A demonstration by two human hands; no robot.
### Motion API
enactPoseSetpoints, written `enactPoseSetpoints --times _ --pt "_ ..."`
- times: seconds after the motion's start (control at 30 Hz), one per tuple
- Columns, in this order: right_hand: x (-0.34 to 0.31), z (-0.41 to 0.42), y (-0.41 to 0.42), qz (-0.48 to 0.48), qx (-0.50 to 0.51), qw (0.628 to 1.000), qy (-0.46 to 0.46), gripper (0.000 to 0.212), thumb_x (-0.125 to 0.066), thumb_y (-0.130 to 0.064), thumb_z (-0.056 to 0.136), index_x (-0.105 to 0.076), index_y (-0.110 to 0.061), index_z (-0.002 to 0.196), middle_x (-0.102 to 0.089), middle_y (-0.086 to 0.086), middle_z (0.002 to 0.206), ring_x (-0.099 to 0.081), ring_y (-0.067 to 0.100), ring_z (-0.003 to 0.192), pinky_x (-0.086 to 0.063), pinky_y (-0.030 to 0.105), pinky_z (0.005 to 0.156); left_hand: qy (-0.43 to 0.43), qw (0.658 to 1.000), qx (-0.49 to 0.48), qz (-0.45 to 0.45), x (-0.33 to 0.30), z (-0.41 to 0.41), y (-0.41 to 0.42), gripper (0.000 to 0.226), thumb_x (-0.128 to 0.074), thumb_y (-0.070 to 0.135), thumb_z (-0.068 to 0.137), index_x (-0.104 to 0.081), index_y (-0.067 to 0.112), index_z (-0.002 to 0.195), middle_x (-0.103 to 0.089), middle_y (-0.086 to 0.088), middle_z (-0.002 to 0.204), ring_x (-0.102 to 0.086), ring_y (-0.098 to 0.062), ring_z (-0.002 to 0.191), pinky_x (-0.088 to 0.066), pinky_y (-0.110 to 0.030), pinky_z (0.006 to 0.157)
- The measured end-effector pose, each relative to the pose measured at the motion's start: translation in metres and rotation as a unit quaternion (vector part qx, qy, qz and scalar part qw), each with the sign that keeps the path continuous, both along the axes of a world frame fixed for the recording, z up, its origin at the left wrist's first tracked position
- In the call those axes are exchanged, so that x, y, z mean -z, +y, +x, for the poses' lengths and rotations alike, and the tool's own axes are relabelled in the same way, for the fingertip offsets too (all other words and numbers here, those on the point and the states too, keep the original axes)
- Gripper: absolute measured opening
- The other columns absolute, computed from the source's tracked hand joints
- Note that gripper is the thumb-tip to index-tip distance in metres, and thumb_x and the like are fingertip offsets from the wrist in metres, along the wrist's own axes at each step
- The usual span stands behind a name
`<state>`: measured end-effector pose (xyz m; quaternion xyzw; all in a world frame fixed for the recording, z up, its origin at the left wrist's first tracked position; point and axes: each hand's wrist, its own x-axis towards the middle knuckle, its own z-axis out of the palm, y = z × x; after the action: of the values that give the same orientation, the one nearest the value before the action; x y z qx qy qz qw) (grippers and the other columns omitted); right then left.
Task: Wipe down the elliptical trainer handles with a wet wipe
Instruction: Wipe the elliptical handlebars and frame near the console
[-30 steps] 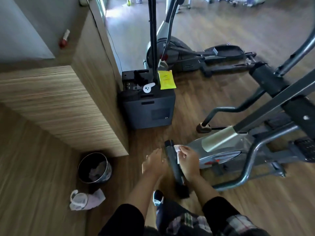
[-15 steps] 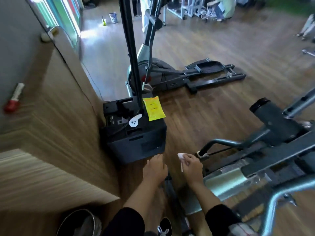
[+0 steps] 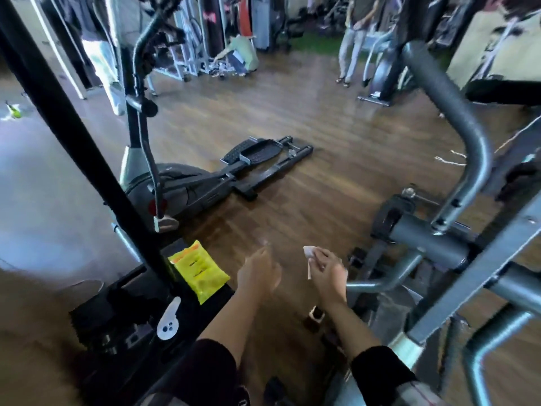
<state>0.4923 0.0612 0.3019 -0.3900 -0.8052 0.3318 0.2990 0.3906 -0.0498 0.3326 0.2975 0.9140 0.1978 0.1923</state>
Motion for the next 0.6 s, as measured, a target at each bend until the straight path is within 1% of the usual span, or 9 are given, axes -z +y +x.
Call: enactPoseSetpoints --times 0.07,0.17,0.2,0.27,0.3,0.43,0.47,0.53,0.6 --pt "-0.018 -0.021 0.009 0.025 0.040 0.998 0.032 0.022 -0.068 0.001 0.080 -0.072 0.000 0.102 -0.069 0.016 0.107 -0.063 0.036 0.097 -0.046 0.032 0.086 0.016 1.000 0.022 0.015 -0.017 -0.030 0.018 0.042 -0.049 0.028 0.095 -0.046 0.015 0.136 -0.049 -0.004 0.142 -0.048 -0.025 0.129 -0.042 -0.036 0.103" --pt "-0.051 -0.040 0.026 0.073 0.081 0.992 0.070 0.018 -0.064 -0.010 0.086 -0.073 -0.007 0.101 -0.070 0.009 0.107 -0.064 0.028 0.097 -0.037 0.014 0.085 0.066 0.994 0.076 0.040 -0.046 -0.065 0.047 0.042 -0.049 0.029 0.097 -0.046 0.016 0.137 -0.052 -0.002 0.140 -0.051 -0.021 0.126 -0.044 -0.033 0.099" --pt "-0.061 -0.044 0.034 0.072 0.094 0.990 0.079 0.020 -0.061 -0.017 0.088 -0.073 -0.010 0.103 -0.070 0.006 0.110 -0.062 0.024 0.101 -0.036 0.012 0.087 0.075 0.991 0.092 0.056 -0.058 -0.074 0.057 0.043 -0.049 0.030 0.097 -0.046 0.016 0.137 -0.053 -0.002 0.139 -0.052 -0.020 0.125 -0.045 -0.031 0.095" --pt "-0.087 -0.049 0.051 0.060 0.126 0.985 0.101 0.026 -0.058 -0.028 0.091 -0.071 -0.016 0.109 -0.068 0.000 0.115 -0.060 0.018 0.109 -0.042 0.021 0.097 0.081 0.985 0.125 0.087 -0.085 -0.089 0.078 0.045 -0.049 0.031 0.097 -0.046 0.014 0.139 -0.052 -0.003 0.140 -0.051 -0.022 0.127 -0.045 -0.034 0.095" --pt "-0.101 -0.049 0.057 0.073 0.144 0.979 0.120 0.026 -0.059 -0.028 0.091 -0.071 -0.015 0.109 -0.068 0.001 0.115 -0.060 0.018 0.110 -0.044 0.027 0.098 0.085 0.981 0.143 0.096 -0.100 -0.094 0.088 0.046 -0.049 0.033 0.097 -0.046 0.013 0.139 -0.052 -0.005 0.139 -0.051 -0.025 0.127 -0.045 -0.036 0.097" --pt "-0.172 -0.044 0.085 0.164 0.200 0.948 0.184 0.018 -0.065 -0.009 0.087 -0.072 -0.008 0.104 -0.070 0.007 0.106 -0.063 0.025 0.100 -0.046 0.027 0.093 0.097 0.968 0.193 0.130 -0.162 -0.104 0.133 0.055 -0.051 0.033 0.096 -0.038 0.015 0.146 -0.053 -0.009 0.138 -0.054 -0.030 0.122 -0.046 -0.040 0.099" --pt "-0.187 -0.042 0.094 0.186 0.204 0.942 0.189 0.019 -0.064 -0.009 0.087 -0.072 -0.009 0.104 -0.070 0.006 0.106 -0.063 0.027 0.099 -0.049 0.034 0.092 0.097 0.963 0.204 0.149 -0.176 -0.105 0.145 0.056 -0.051 0.033 0.096 -0.037 0.015 0.147 -0.055 -0.010 0.136 -0.056 -0.031 0.119 -0.048 -0.041 0.097" --pt "-0.216 -0.040 0.113 0.205 0.198 0.936 0.205 0.024 -0.062 -0.013 0.088 -0.069 -0.010 0.111 -0.067 0.006 0.115 -0.061 0.026 0.107 -0.049 0.044 0.095 0.100 0.950 0.219 0.197 -0.201 -0.107 0.168 0.055 -0.051 0.032 0.095 -0.039 0.015 0.146 -0.056 -0.011 0.135 -0.057 -0.032 0.118 -0.049 -0.041 0.096" --pt "-0.244 -0.040 0.130 0.216 0.204 0.930 0.216 0.027 -0.061 -0.014 0.089 -0.067 -0.008 0.114 -0.064 0.007 0.120 -0.059 0.022 0.113 -0.048 0.039 0.099 0.104 0.935 0.227 0.253 -0.223 -0.108 0.189 0.052 -0.053 0.028 0.093 -0.044 0.014 0.142 -0.055 -0.010 0.136 -0.054 -0.030 0.121 -0.046 -0.039 0.100"
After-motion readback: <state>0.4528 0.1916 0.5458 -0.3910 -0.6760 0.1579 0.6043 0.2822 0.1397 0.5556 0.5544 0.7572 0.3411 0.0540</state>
